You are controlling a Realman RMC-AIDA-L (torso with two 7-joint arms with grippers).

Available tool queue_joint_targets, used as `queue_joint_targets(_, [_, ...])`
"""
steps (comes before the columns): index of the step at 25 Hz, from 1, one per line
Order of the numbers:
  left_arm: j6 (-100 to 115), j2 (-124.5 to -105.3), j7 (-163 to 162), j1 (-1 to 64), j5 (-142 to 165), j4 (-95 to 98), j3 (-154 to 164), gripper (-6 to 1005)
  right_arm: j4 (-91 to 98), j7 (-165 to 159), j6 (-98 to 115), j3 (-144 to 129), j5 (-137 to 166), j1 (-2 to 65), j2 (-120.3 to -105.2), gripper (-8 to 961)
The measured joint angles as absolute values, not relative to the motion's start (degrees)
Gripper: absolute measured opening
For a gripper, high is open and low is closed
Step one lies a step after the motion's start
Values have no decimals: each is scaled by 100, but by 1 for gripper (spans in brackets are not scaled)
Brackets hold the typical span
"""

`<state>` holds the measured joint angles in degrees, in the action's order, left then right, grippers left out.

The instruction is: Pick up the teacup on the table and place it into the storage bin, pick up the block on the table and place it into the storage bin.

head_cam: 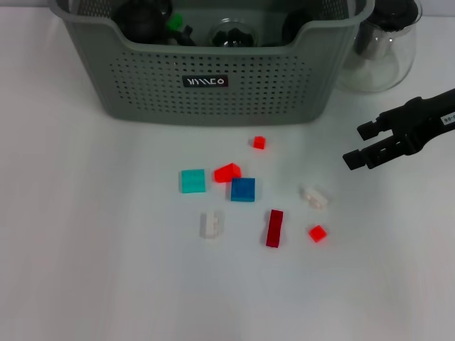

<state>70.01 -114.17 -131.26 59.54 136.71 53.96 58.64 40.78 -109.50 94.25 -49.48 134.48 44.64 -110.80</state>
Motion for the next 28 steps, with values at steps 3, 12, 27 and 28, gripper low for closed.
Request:
queue_joint_targets(3, [6788, -11465, -13169, 6050, 13892, 5201, 5853, 413, 4078, -10951, 9426, -4948, 13448, 4496, -11076, 914])
queue_joint_targets(12, [6733, -11565, -13173, 6068, 14030, 5175, 5853, 437, 4078, -10951, 9443, -4957, 13456, 4517, -11050, 915])
queue_joint_targets(27, [8920, -11729, -12884, 5052, 12945, 7695, 5321, 689, 4078, -10904, 9453, -4957, 13455, 4484, -11047, 914])
queue_joint_targets(28, [9366, -11734, -12734, 4843, 12571, 8131, 5287, 688, 4078, -10902, 9450, -4957, 13456, 4482, -11046, 914])
